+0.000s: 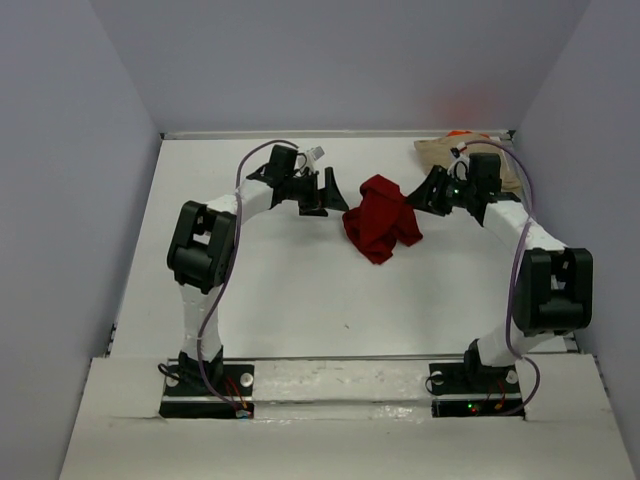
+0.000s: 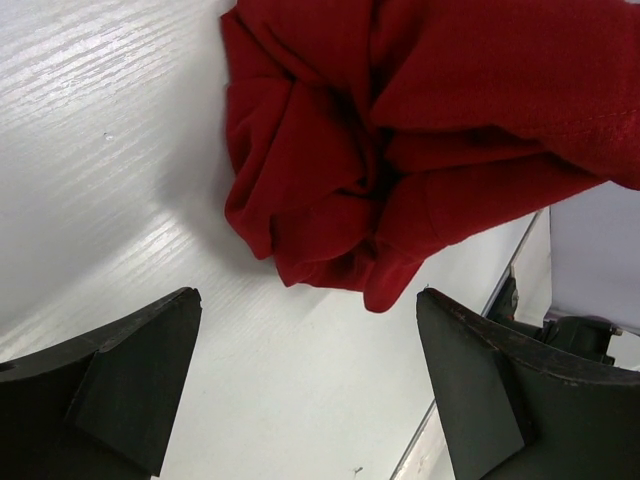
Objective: Fold and stack the t-shirts
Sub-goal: Flatten the tshirt out
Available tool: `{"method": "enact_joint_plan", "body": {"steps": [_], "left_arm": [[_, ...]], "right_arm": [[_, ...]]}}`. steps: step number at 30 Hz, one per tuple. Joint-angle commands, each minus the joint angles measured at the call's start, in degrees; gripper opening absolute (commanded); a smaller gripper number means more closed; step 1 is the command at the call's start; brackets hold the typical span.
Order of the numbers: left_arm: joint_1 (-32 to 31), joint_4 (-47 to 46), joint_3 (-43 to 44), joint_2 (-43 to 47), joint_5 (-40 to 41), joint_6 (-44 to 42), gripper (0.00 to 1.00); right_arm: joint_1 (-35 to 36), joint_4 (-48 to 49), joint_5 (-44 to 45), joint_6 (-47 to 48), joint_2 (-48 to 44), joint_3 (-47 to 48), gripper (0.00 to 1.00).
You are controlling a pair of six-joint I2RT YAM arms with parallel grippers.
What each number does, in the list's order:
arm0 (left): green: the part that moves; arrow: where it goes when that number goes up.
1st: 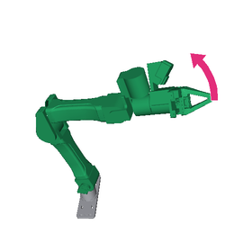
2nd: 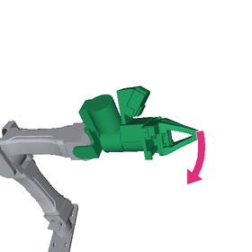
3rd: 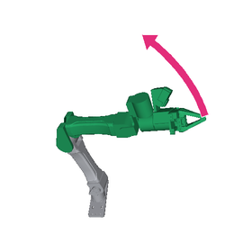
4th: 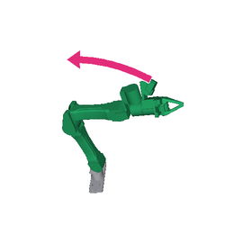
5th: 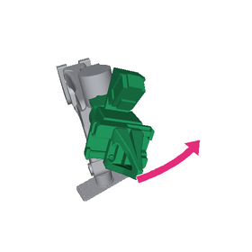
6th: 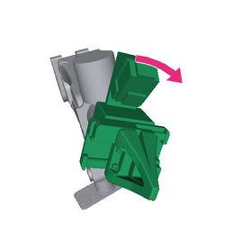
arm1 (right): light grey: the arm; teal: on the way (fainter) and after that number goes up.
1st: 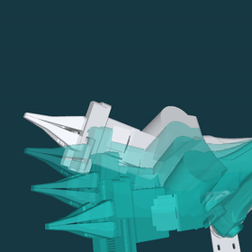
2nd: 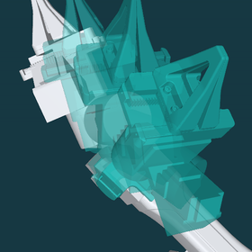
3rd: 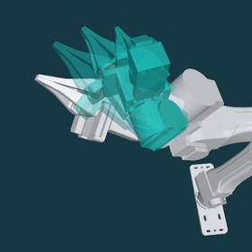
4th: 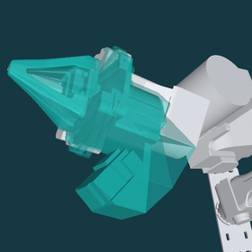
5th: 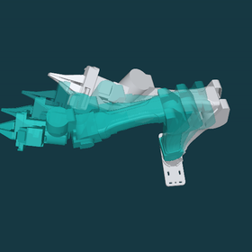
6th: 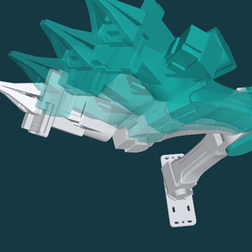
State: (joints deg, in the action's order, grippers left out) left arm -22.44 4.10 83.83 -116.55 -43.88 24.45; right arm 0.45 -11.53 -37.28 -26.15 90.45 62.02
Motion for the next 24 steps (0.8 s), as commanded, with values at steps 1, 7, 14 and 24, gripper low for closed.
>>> {"method": "enact_joint_plan", "body": {"steps": [1,7,14,24], "left_arm": [[-0.5,0.9,1.5,-0.5,-1.5,0.2,0.99],[-0.6,0.9,1.2,1.1,-1.5,0.3,0.99],[-0.8,1.0,1.8,1.3,-2.1,0.5,0.99],[-0.9,1.2,1.9,1.7,-2.4,0.5,0.99]], "right_arm": [[0.7,2.2,-2.3,0.8,2.8,4.4,0.49],[1.8,2.6,-3.2,-0.2,5.0,7.2,0.49],[3.8,4.1,-3.4,-1.3,5.6,6.5,0.48],[4.4,2.6,0.4,-0.2,4.4,5.8,0.48]]}}
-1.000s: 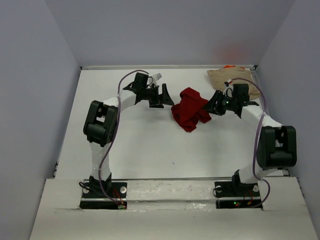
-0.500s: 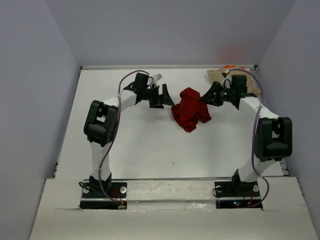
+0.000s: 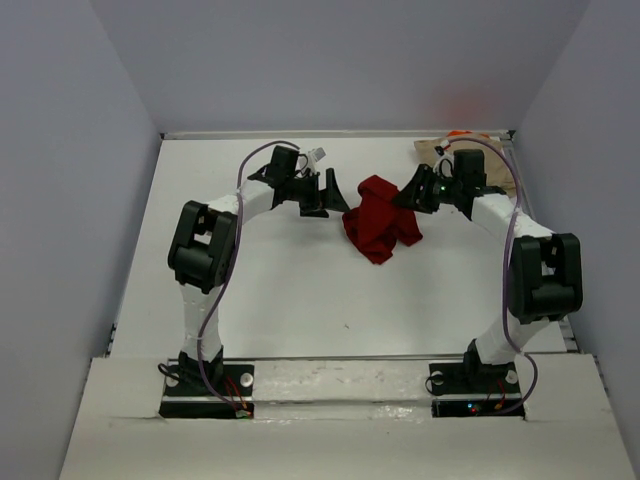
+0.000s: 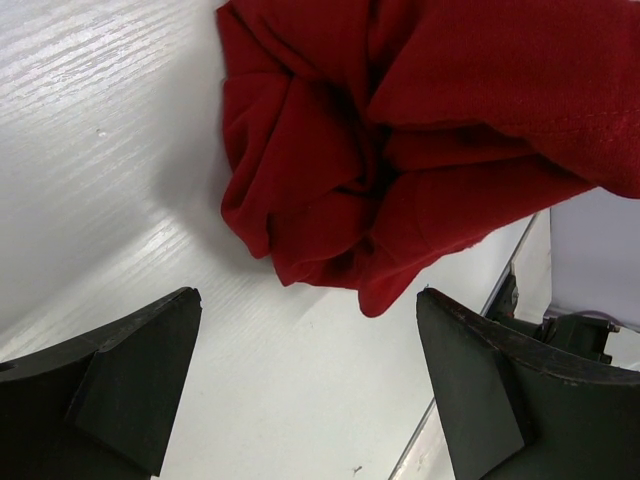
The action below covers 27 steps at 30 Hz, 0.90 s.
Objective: Fold and stack the t-shirts
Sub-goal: Flatten the tshirt out
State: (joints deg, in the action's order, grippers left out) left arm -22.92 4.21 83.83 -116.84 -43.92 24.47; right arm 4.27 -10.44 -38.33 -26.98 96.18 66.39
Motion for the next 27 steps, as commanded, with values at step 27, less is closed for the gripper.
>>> {"method": "enact_joint_plan", "body": {"steps": [27], "left_arm": [[-0.4,0.7,0.8,3.0,-2.1,0.1,0.99]], "right_arm": [[1.7,0.2,6.8,-0.4,-9.0,-7.7,0.48]]}}
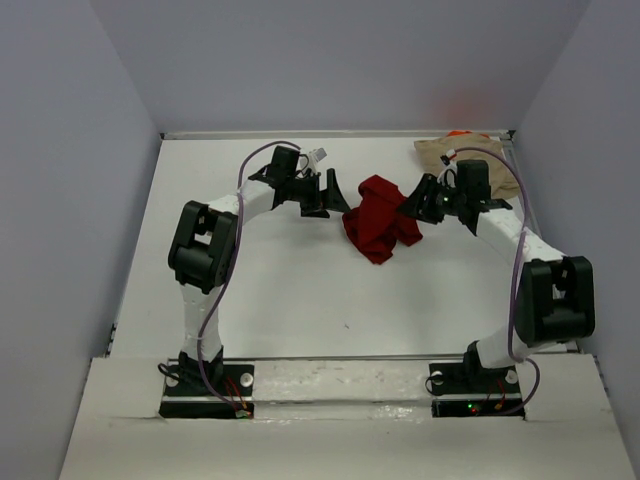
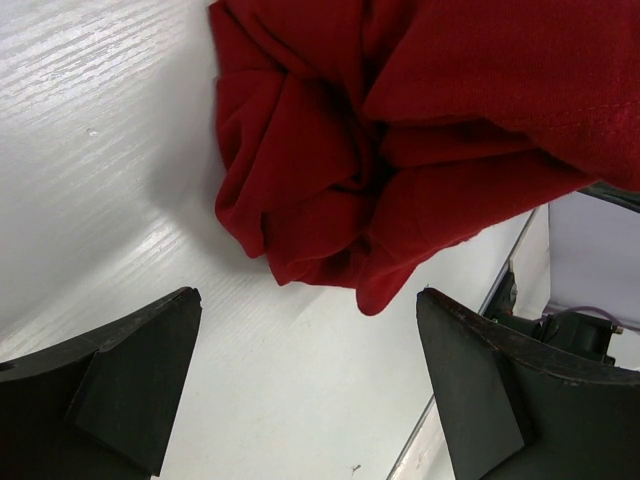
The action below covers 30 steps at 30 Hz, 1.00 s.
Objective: Fold and stack the t-shirts
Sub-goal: Flatten the tshirt out
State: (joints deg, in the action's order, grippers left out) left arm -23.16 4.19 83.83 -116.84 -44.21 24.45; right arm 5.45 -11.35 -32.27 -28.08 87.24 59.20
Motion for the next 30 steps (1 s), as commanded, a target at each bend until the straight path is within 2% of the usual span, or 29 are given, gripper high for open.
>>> {"method": "enact_joint_plan", "body": {"steps": [1,8,11,13,14,17,20,23,26,27,30], "left_arm": [[-0.2,0.7,0.7,3.4,-1.8,0.2,0.99],[-0.2,0.1,-0.2,3.8,-1.7,0.6,0.99],[-0.2,-0.4,-0.5,4.3,-1.5,0.9,0.99],[-0.1,-0.4,-0.6,4.3,-1.7,0.9,0.99],[-0.2,-0.5,-0.7,4.5,-1.6,0.9,0.99],[-0.2,-0.8,-1.0,4.3,-1.8,0.8,0.99],[-0.5,-1.5,-1.3,3.6,-2.7,0.9,0.99],[-1.5,-1.6,-1.3,3.1,-3.3,1.0,0.99],[-2.1,-1.6,-1.2,3.0,-3.3,0.8,0.99],[-2.1,-1.6,-1.2,3.0,-3.3,0.7,0.99],[-2.1,-1.5,-1.0,3.0,-3.2,0.5,0.99]], "right_arm": [[0.5,1.5,0.6,0.6,0.2,-0.5,0.48],[0.5,7.8,-4.5,-1.1,6.4,3.5,0.45],[0.5,8.6,-6.5,-2.4,9.3,5.7,0.39],[1.1,8.5,-6.1,-2.4,9.8,6.5,0.22],[1.6,8.5,-5.0,-2.2,9.4,6.8,0.05],[3.0,6.2,-1.9,-0.8,7.3,7.3,0.00],[6.8,1.1,7.7,3.1,4.2,7.9,0.00],[11.2,-6.8,27.8,7.0,-0.9,10.1,0.00],[14.7,-12.0,40.1,7.2,-3.1,11.0,0.00],[15.5,-12.7,47.8,7.7,-4.5,10.8,0.00],[15.5,-13.1,57.2,6.5,-7.3,7.8,0.00]]}}
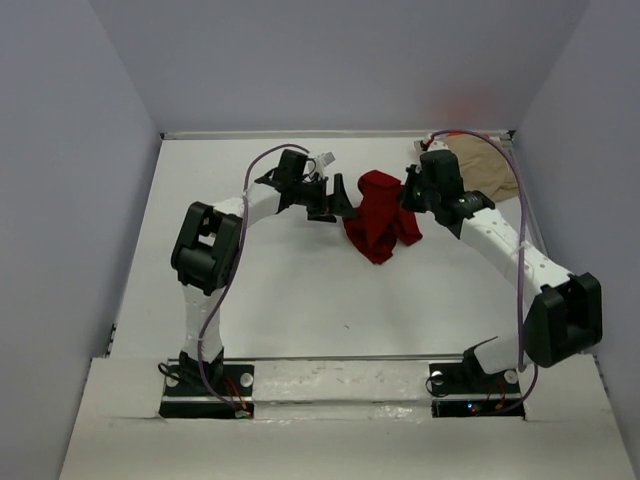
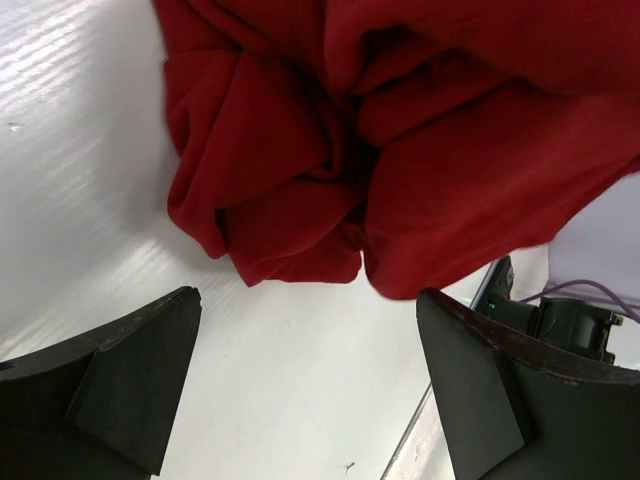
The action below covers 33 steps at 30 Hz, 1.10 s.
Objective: Fold and stack the t-shirts
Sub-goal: Flatten the tshirt out
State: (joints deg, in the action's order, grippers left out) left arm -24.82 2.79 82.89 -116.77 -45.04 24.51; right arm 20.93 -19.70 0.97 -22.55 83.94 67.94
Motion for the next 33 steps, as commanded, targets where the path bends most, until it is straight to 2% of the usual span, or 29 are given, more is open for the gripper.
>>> {"method": "enact_joint_plan", "body": {"steps": [1,3,6,10,17,25,29,33], "left_arm": [[-0.4,0.3,0.0,2.7,-2.2,0.3,0.99],[-0.5,0.6,0.1,2.5,-2.4,0.1,0.99],[-0.7,1.3,-0.6,2.9,-2.1,-0.3,0.99],[-0.8,1.3,-0.8,3.1,-1.8,-0.4,0.99],[-0.8,5.6,2.1,0.0,1.6,-1.4,0.99],[-3.2,10.3,6.6,-5.9,3.9,-1.5,0.99],[-3.8,10.7,9.0,-8.3,3.4,-1.7,0.99],[-4.4,7.6,7.2,-6.1,4.4,-1.8,0.99]], "right_arm": [[0.0,-4.7,26.0,0.9,-5.8,-1.8,0.00],[0.0,-4.7,29.7,-0.3,-7.6,-3.4,0.00],[0.0,-4.1,30.6,-1.3,-11.8,-6.8,0.00],[0.0,-3.7,27.4,-0.6,-14.6,-8.2,0.00],[0.0,-6.2,20.0,-2.6,-18.0,-4.2,0.00],[0.0,-8.9,15.5,0.1,-16.5,6.0,0.00],[0.0,-8.2,12.6,0.7,-14.2,7.3,0.00],[0.0,-8.0,10.4,0.7,-12.1,6.7,0.00]]}}
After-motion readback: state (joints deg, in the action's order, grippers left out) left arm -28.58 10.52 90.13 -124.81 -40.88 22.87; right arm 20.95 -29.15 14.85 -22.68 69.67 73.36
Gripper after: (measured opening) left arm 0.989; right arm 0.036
